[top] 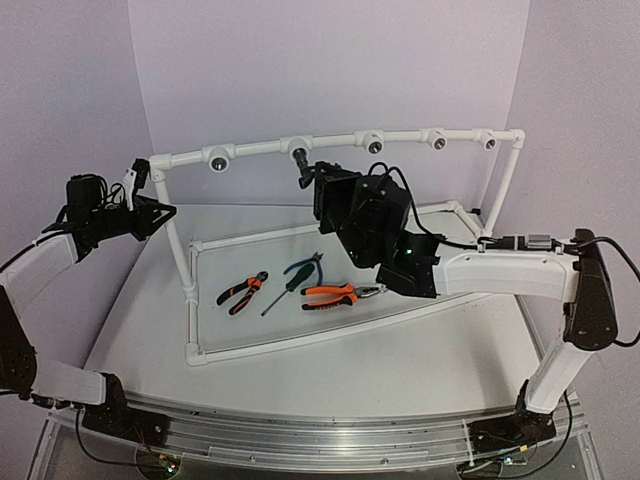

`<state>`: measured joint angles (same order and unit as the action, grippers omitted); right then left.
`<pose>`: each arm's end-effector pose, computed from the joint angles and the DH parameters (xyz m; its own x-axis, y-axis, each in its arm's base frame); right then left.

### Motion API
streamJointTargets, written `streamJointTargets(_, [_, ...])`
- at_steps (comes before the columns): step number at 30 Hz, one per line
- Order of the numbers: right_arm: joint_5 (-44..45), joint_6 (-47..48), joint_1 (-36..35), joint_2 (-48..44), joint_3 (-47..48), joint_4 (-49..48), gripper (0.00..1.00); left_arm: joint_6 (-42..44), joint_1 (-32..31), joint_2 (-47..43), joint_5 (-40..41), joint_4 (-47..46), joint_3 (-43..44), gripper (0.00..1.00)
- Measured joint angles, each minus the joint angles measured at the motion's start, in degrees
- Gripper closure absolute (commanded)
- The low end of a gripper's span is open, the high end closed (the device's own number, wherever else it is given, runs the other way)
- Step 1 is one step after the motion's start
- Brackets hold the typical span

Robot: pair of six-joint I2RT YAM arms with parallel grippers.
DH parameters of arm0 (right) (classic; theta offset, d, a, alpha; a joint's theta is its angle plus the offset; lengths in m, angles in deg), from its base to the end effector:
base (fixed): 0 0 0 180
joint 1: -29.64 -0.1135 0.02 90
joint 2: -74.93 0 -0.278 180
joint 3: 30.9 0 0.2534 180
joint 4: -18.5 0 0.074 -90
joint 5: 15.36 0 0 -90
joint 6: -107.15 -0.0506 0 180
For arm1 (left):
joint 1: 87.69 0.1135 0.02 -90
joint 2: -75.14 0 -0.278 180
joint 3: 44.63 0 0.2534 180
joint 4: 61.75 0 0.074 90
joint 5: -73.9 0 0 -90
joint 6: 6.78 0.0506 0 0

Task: Install the water faucets

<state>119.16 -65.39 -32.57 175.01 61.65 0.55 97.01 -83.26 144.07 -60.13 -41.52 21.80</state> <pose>0.2310 0.3622 0.3739 -0.2957 0.9553 -0.0020 -0.1238 -0.0363 0.9916 0.2769 -0.0138 0.3192 -0.2350 0.1537 -0.9598 0.6586 0.7514 -0.0410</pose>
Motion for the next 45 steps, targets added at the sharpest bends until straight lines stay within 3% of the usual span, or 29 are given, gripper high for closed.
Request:
streamJointTargets(5, [-1.91,-4.05,0.23,-1.48,-1.29,1.48,0.48,-0.33,-0.03,0.0,0.05,-0.03,-0.02,1.0])
streamJointTargets(8, [-3.2,-3.87,-0.26,-3.16,-3.68,4.14,0.37,-1.25,-0.01,0.35,0.3,-0.44,0.13,1.0])
streamJointTargets(13, [-7.5,-0.14,-1.13,-4.11,-7.92,8.95,0.32,-1.62,-0.01,0.47,0.52,-0.65,0.18,1.0])
streamJointTargets(19, [-12.66,12.09,-1.85,-11.49,-11.64,17.11,0.31,-1.7,-0.04,0.47,0.6,-0.79,0.18,1.0])
streamJointTargets(22, [-12.59,23.56,-2.18,-17.33,-8.73,30.85,0.29,-1.79,-0.3,0.45,0.76,-0.96,0.18,1.0])
streamJointTargets(27, [-5.85,48.27,-4.66,-19.14,4.62,51.51,0.05,-1.88,-0.56,0.38,1.24,-1.12,0.07,1.0])
streamJointTargets(33, [3.72,86.53,-8.83,-15.58,14.81,61.61,0.02,-2.01,-0.77,0.11,2.01,-1.12,0.01,1.0])
streamJointTargets(36, [8.31,106.75,-9.04,-11.13,18.51,59.9,0.02,-2.01,-0.86,0.03,2.26,-1.12,-0.02,1.0])
streamJointTargets(41, [12.5,142.73,-9.07,-4.43,15.14,41.65,0.03,-2.04,-0.97,-0.03,2.61,-1.12,-0.02,1.0])
streamJointTargets(45, [12.89,160.62,-8.75,1.5,14.8,31.45,0.1,-2.01,-1.02,-0.05,2.69,-1.12,-0.02,1.0])
